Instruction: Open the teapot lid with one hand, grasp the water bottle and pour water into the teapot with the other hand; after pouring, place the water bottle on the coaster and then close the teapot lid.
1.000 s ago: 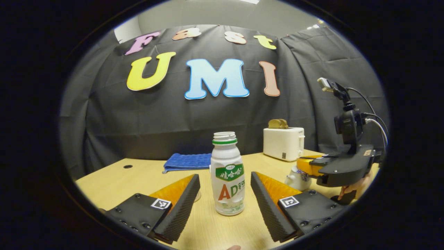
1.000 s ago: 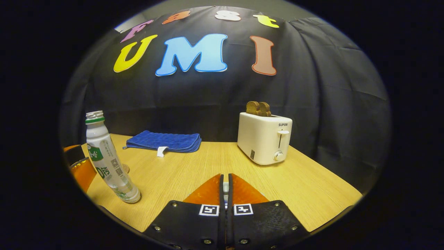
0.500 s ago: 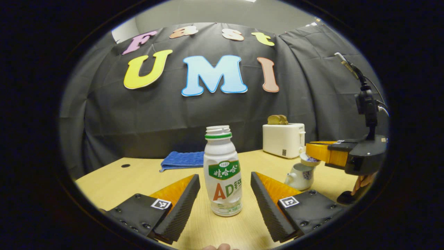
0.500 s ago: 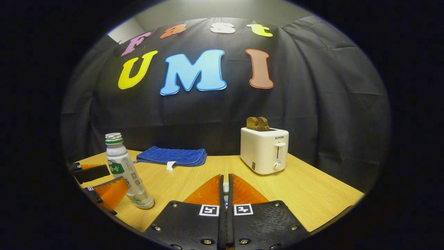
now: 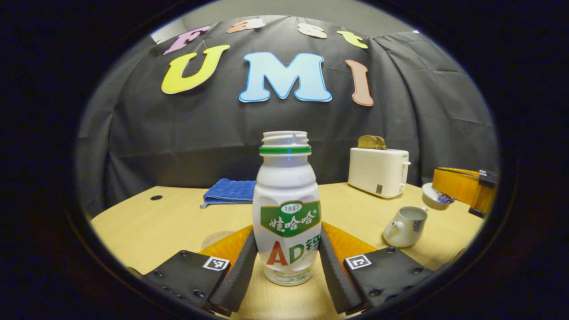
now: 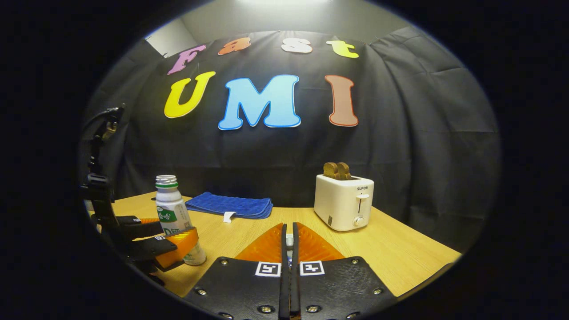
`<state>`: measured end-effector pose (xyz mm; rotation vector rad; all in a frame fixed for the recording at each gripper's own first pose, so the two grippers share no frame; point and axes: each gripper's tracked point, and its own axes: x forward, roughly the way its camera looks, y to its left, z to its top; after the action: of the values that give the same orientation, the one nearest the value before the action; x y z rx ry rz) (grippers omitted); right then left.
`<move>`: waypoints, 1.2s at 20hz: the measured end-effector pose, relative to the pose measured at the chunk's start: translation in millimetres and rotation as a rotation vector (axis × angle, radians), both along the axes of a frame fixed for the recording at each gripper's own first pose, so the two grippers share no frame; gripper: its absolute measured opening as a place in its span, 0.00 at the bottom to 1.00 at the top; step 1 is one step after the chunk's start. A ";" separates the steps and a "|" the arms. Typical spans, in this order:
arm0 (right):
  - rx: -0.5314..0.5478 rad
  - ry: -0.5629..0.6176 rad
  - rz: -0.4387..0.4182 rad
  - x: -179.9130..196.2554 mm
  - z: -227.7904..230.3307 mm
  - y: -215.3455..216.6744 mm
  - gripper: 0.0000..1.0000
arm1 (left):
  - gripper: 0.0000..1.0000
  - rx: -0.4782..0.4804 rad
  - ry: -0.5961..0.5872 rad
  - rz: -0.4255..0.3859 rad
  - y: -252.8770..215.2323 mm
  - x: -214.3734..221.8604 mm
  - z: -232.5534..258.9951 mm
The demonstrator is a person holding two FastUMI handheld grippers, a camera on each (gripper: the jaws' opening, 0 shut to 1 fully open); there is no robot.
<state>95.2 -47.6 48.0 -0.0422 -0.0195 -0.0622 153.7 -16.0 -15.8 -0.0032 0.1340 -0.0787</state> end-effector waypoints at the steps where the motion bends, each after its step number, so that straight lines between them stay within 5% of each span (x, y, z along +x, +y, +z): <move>1: 0.020 -0.002 0.010 -10.8 -0.7 2.0 0.01 | 0.83 0.012 0.003 -0.007 0.1 -0.6 0.4; 6: 0.067 -0.015 0.010 -68.6 -3.7 1.6 0.01 | 0.79 0.121 -0.005 -0.039 3.8 -2.0 6.6; 11: 0.105 -0.019 -0.014 -110.1 -8.0 -3.7 0.01 | 0.75 0.398 -0.074 -0.071 -12.2 9.8 22.4; 17: 0.134 -0.003 -0.054 -136.9 -17.1 -14.5 0.01 | 0.75 0.717 -0.133 -0.086 -39.6 24.3 27.9; 24: 0.159 -0.006 -0.092 -148.7 -19.7 -32.8 0.01 | 0.74 0.904 -0.111 -0.196 -76.1 37.7 6.4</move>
<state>-53.6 -80.5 28.3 0.1165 -0.0187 -0.1559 191.4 -92.2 -9.4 0.9164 0.0490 -0.2080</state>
